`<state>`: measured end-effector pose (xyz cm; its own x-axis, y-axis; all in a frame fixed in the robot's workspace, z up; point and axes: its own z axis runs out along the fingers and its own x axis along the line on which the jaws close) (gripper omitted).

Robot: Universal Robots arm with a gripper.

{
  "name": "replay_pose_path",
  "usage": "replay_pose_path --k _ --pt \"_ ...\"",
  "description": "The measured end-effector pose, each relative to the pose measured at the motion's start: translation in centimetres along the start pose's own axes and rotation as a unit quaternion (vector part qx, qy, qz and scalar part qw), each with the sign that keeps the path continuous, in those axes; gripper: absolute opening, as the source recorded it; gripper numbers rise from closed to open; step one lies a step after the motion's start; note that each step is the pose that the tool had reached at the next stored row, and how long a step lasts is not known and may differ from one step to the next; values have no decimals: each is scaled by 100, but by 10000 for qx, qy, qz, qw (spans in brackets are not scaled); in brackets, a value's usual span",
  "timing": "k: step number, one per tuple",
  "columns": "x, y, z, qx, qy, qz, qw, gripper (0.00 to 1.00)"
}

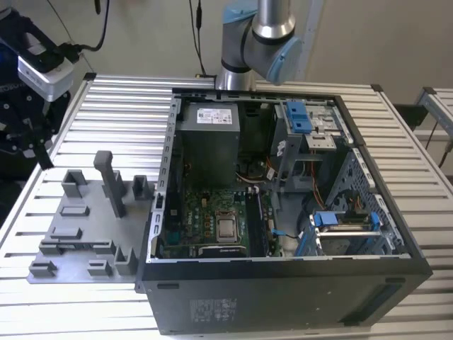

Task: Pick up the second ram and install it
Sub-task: 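Pick up the second ram and move it above second insertion slot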

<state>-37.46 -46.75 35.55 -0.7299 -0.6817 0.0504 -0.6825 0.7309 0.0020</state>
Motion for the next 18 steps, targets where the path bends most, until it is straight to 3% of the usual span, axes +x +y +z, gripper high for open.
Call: replay_pose_path --k 4,9,14,18 --pt "0 0 0 26 8 -365 9993 11" --pt "1 0 0 58 17 -818 9966 11" --pt "1 1 0 88 25 -1263 9920 11" --pt "2 2 1 112 31 -1609 9869 11"
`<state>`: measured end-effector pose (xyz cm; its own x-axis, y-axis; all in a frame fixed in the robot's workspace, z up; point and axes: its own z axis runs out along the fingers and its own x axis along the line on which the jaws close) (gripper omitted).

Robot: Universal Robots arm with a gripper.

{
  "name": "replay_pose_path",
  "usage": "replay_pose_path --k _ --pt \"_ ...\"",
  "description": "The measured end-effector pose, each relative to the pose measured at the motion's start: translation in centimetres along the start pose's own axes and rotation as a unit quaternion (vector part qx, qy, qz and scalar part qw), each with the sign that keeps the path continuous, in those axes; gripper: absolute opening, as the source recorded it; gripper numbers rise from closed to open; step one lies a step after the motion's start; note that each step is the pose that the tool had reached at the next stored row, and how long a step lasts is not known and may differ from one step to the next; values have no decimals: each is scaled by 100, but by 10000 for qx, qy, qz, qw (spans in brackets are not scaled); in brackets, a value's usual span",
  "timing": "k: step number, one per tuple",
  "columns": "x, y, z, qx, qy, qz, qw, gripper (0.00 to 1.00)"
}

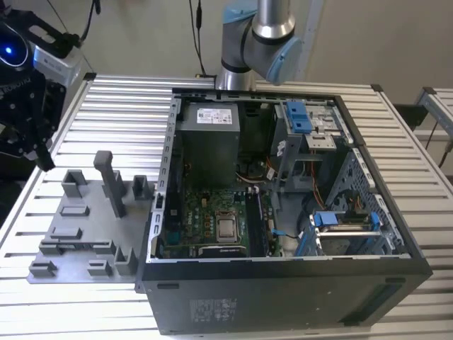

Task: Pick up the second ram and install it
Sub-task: 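Pick up the second ram and move it above second insertion slot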

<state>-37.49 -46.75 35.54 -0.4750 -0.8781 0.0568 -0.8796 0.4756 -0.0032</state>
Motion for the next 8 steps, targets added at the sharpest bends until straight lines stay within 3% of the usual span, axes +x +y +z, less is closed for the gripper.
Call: replay_pose_path --k 4,8 --pt "1 1 -1 24 8 -341 9994 11" --pt "1 2 -1 46 15 -665 9978 11"
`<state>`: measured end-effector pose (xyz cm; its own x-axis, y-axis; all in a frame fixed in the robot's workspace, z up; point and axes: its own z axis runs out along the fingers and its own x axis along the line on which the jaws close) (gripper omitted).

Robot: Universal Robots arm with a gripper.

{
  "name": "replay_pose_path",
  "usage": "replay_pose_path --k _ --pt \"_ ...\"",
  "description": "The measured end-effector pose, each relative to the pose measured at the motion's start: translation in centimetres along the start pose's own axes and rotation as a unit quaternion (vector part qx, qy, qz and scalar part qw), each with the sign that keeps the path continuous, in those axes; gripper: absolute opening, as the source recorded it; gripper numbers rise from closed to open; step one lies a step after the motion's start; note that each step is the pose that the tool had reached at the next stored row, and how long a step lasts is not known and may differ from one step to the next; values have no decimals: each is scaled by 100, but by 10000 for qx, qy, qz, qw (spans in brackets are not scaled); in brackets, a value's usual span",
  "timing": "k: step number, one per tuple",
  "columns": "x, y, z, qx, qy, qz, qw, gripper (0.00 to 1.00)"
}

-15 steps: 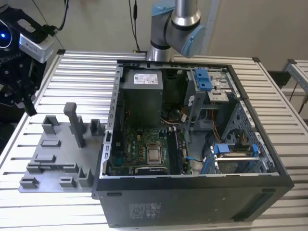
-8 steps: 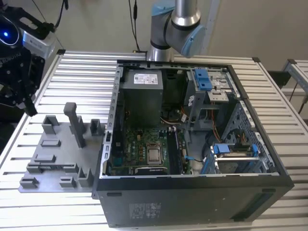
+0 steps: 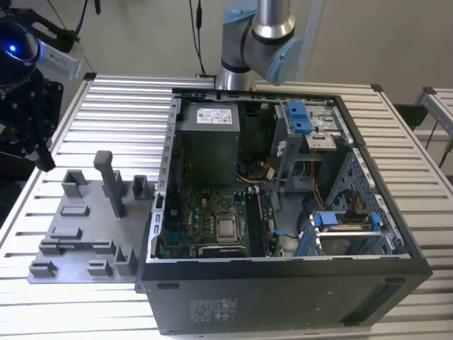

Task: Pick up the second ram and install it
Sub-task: 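Pick up the second ram and move it above second insertion slot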

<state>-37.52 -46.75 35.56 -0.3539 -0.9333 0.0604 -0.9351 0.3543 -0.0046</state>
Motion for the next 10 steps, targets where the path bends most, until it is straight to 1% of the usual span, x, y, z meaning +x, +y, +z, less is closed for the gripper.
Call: replay_pose_path --k 2,5,8,10 --pt "0 1 0 11 4 -158 9999 11" --pt "1 2 1 27 7 -389 9992 11" --pt "1 2 0 43 11 -615 9981 11" --pt "1 3 1 52 12 -763 9971 11"
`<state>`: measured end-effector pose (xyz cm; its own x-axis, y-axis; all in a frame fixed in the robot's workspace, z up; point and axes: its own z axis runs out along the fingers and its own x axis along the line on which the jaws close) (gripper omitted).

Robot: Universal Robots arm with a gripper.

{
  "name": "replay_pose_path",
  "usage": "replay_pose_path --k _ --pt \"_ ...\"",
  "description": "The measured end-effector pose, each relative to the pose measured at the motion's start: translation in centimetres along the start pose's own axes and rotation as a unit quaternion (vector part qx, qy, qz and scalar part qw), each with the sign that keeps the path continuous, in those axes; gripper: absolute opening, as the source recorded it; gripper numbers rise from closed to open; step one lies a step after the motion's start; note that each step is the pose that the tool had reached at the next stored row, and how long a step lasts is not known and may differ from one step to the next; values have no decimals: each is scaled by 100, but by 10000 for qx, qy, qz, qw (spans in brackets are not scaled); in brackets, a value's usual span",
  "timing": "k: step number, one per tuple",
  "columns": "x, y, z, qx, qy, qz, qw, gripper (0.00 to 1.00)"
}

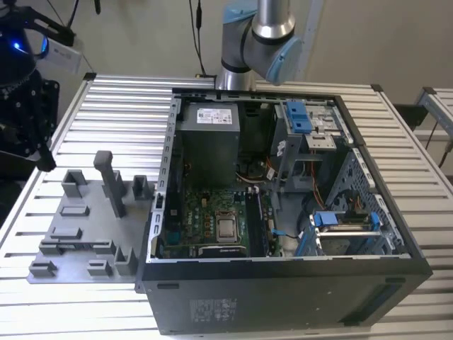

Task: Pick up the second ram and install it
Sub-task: 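Pick up the second ram and move it above second insertion slot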

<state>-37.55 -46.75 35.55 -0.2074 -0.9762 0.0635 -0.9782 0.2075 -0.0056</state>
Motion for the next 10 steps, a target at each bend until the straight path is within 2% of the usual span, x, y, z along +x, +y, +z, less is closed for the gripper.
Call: replay_pose_path --k 5,10 --pt "0 1 0 23 1 -349 9994 11" --pt "0 2 0 45 0 -685 9976 11"
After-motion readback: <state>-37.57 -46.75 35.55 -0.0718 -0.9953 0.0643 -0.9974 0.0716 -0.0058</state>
